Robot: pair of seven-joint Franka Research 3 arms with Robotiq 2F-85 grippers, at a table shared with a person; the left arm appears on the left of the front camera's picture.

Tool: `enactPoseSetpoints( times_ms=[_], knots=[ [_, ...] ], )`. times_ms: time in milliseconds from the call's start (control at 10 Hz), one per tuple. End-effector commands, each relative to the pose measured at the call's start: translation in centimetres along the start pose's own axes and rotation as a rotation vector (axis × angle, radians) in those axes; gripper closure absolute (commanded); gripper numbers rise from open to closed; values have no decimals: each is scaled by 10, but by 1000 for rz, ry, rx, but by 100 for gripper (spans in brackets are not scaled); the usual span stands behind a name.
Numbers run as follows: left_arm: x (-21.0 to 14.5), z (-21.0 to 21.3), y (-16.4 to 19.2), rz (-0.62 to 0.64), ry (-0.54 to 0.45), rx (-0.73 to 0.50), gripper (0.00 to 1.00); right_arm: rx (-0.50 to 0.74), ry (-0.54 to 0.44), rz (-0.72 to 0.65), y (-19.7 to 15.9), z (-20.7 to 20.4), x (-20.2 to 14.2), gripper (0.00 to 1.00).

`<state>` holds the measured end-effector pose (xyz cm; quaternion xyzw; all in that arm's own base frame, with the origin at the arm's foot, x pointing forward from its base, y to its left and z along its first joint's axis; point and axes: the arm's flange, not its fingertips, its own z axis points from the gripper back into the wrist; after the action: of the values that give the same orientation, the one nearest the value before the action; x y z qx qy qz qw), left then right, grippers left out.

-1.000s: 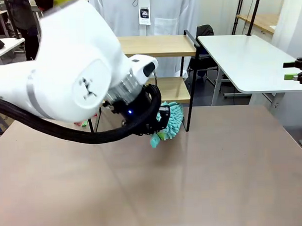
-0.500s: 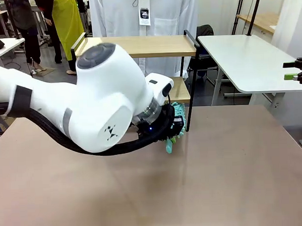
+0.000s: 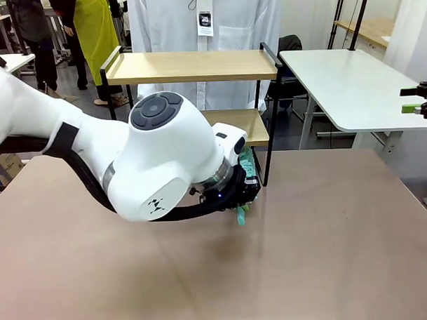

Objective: Clean the shelf.
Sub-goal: Clean the specific section of the Shelf indicated by the human with the Duster.

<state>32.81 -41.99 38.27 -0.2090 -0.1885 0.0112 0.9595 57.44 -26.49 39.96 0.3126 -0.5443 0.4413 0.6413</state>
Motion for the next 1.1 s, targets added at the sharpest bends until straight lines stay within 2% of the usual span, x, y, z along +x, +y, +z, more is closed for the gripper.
enactPoseSetpoints(
  times_ms=[0,200,300,500,600,1000],
  knots=[
    [-2,-40,-24,23,2,-1,87,-3,1,5,0,-1,3,0],
    [0,-44,-21,1,45,32,87,-3,1,5,0,-1,3,0],
    [-1,-15,-2,2,28,1,87,-3,1,5,0,-1,3,0],
    [0,-23,-3,-6,48,9,87,-3,1,5,0,-1,3,0],
    [7,-18,4,17,25,81,87,-3,1,5,0,-1,3,0],
    [22,-4,61,78,83,216,87,-3,1,5,0,-1,3,0]
  ],
)
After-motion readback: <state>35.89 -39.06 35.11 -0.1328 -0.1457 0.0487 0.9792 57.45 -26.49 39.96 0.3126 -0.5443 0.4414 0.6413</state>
